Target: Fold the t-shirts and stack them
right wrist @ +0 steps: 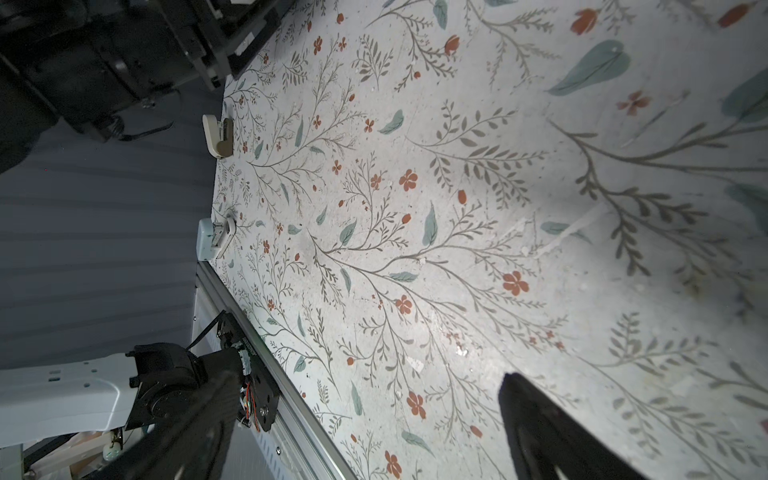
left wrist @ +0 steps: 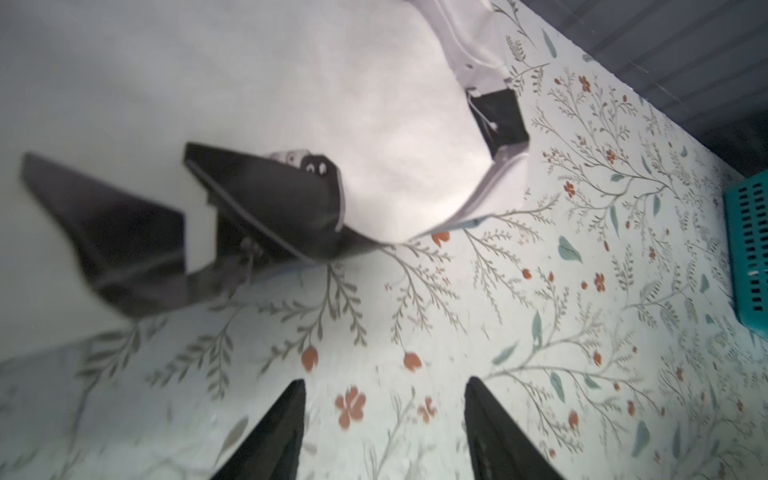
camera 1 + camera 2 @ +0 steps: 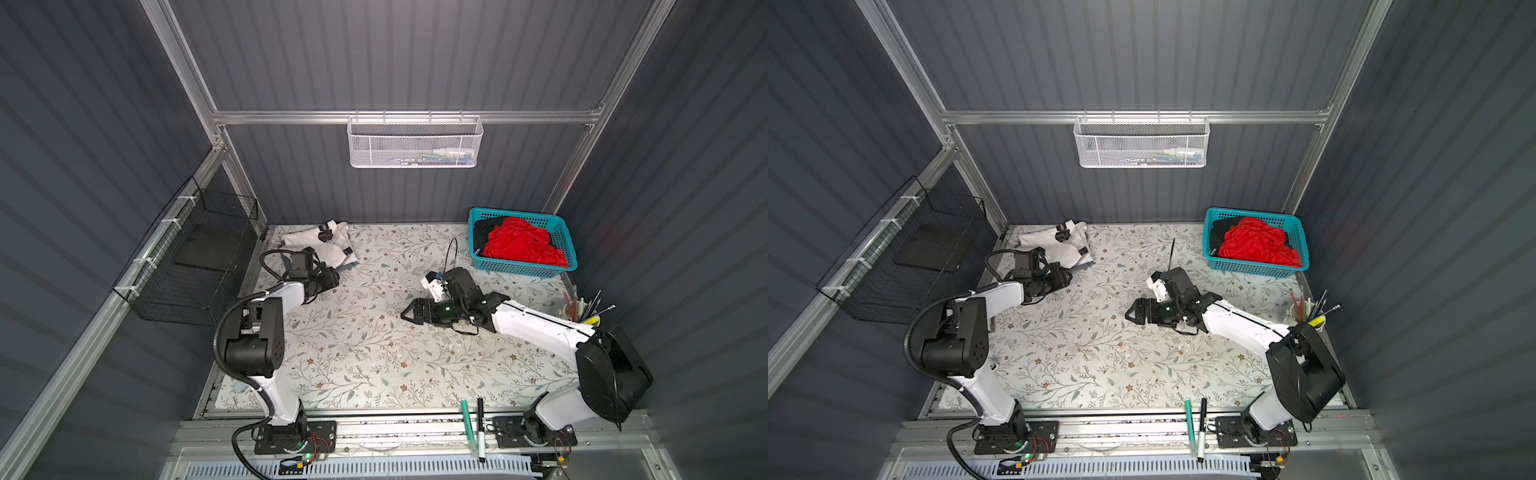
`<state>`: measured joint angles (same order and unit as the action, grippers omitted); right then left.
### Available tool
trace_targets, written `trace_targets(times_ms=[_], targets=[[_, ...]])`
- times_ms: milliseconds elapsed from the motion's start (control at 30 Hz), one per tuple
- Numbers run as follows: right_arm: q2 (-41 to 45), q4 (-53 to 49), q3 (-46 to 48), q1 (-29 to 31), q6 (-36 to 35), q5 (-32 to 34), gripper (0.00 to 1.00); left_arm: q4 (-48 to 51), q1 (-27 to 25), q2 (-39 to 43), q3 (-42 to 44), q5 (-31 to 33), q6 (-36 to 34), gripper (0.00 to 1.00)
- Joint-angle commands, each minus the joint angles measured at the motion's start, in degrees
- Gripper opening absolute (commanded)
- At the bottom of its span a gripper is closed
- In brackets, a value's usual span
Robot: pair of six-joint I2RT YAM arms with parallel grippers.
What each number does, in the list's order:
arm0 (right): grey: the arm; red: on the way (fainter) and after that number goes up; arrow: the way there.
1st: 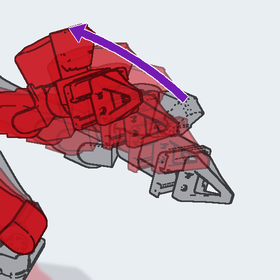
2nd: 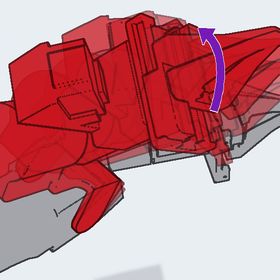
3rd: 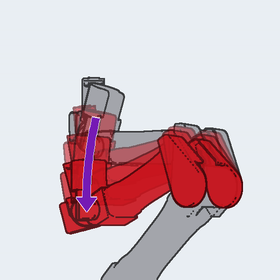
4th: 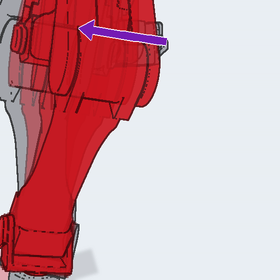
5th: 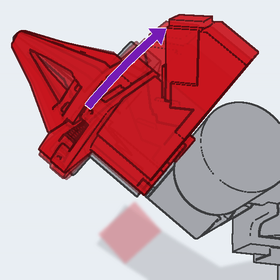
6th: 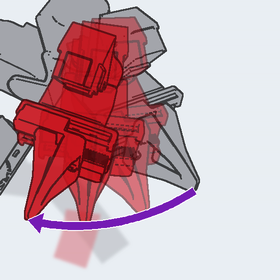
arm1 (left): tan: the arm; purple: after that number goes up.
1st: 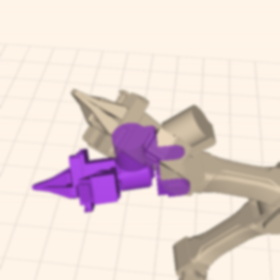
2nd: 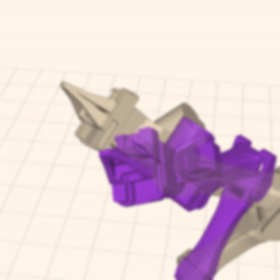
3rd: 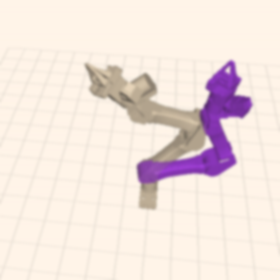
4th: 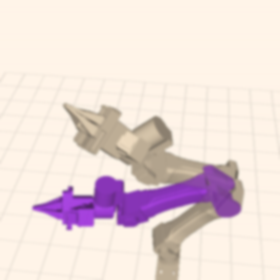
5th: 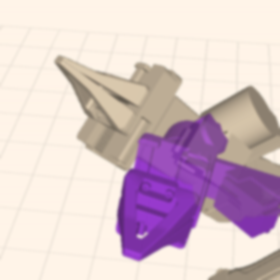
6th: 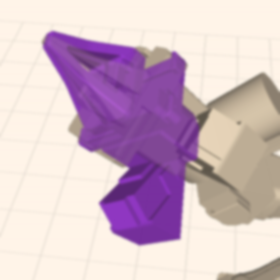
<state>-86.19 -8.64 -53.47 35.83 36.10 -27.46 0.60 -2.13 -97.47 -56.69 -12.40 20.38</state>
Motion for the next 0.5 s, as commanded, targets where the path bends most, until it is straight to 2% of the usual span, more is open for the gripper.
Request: trace_targets(times_ms=[0,100,133,200,233,267,367,467], targets=[[3.15,-3.27,-0.76,-3.06,-1.20,3.60,0.99,9.29,0.42,10.35,3.08,1.93,-0.01,0.63],[9.79,-6.11,2.87,-8.39,-1.03,7.56,0.99,18.10,0.38,19.55,7.57,12.31,0.92,0.68],[12.56,-7.38,4.23,-10.77,-1.14,10.93,0.99,20.07,0.42,22.74,9.36,15.49,1.39,0.71],[18.07,-9.44,7.39,-15.55,-1.81,13.88,0.99,22.73,0.38,28.36,12.48,19.67,2.88,0.79],[21.09,-10.24,8.80,-18.17,-2.48,15.79,0.99,23.62,0.37,30.82,13.94,21.73,3.76,0.86],[24.69,-10.71,10.27,-20.49,-3.54,17.76,0.99,24.58,0.30,33.22,15.26,24.27,4.65,1.00],[32.07,-10.57,13.37,-25.24,-7.06,25.28,0.99,23.53,0.20,37.59,19.01,31.52,5.60,1.00],[36.15,-8.61,15.92,-27.89,-10.79,33.45,0.99,21.31,-0.10,37.53,20.15,37.13,4.85,1.00]])
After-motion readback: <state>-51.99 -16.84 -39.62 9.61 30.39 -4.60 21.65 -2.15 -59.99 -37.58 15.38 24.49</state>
